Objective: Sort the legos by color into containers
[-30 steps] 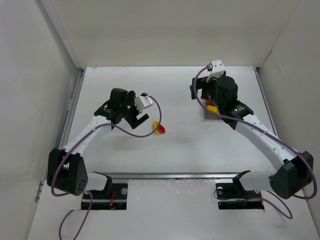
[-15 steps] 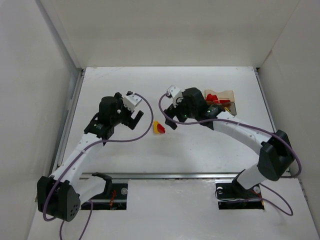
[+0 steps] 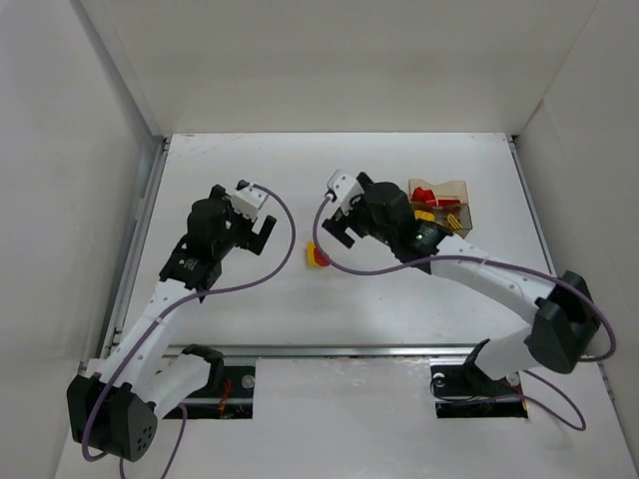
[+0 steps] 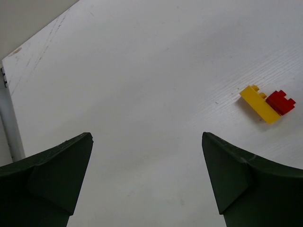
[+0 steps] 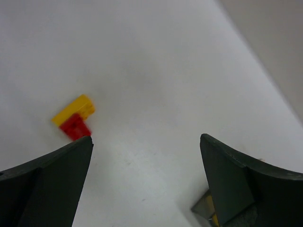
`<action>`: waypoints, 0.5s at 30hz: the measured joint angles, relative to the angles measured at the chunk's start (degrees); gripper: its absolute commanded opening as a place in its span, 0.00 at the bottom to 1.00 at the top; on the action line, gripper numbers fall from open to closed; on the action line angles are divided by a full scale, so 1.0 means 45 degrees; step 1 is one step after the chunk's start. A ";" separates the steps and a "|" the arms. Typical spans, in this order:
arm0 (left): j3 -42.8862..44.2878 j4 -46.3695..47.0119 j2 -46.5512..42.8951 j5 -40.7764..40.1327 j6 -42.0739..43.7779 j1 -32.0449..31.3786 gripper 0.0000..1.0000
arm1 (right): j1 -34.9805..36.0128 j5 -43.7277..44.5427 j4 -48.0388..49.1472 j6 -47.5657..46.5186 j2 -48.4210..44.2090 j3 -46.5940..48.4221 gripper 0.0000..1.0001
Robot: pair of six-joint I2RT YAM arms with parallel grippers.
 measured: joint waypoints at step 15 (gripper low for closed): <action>0.0724 0.0078 0.0019 -0.0850 -0.2035 0.0015 1.00 | -0.0534 -0.1433 0.2739 0.0248 0.0466 0.1180 0.93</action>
